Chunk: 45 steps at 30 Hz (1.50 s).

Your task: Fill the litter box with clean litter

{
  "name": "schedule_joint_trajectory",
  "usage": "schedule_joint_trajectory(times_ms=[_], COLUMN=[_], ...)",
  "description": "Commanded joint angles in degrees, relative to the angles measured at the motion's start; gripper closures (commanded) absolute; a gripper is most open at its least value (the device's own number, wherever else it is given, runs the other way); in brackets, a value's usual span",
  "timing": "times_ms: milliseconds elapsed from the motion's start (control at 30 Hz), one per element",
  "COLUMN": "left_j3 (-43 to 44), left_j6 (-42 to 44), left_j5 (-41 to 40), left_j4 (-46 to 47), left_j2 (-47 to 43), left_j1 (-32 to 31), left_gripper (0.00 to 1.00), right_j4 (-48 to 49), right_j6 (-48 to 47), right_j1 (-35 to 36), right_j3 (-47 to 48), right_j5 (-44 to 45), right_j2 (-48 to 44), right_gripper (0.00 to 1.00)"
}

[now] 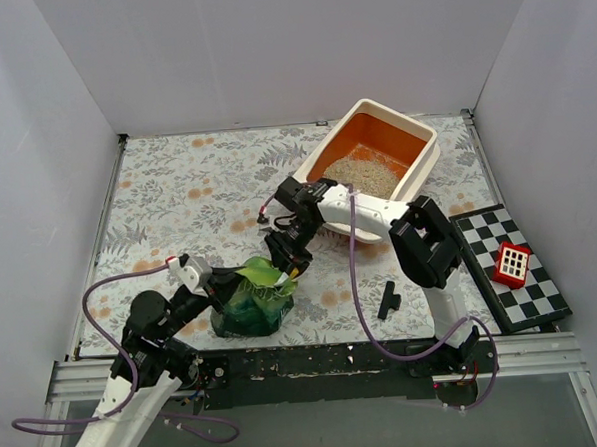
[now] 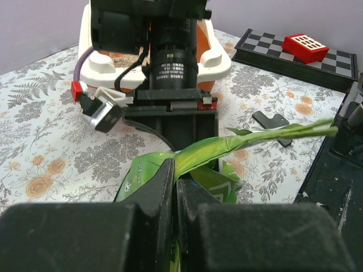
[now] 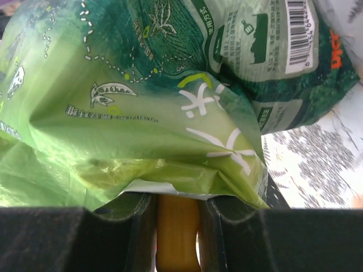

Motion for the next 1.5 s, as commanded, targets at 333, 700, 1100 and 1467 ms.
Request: schedule_joint_trajectory(times_ms=[333, 700, 1100, 1467], left_j3=[1.7, -1.1, -0.9, -0.8], left_j6=[1.9, 0.5, 2.5, 3.4], left_j5=[0.0, -1.1, -2.1, -5.4], left_j4=[7.6, 9.4, 7.8, 6.4], left_j2=[9.6, 5.0, 6.1, 6.0], left_j1=[-0.1, -0.1, -0.1, 0.0], left_gripper=[1.0, 1.0, 1.0, 1.0], right_j4=[84.6, 121.7, 136.0, 138.7], right_j6=[43.6, 59.6, 63.8, 64.3], right_j1=[6.2, 6.8, 5.7, 4.3], right_j3=[-34.3, -44.7, -51.8, -56.1], right_j5=[0.4, 9.4, 11.4, 12.3], right_j2=[-0.1, -1.3, -6.7, -12.5], right_gripper=[0.99, 0.99, 0.99, 0.99])
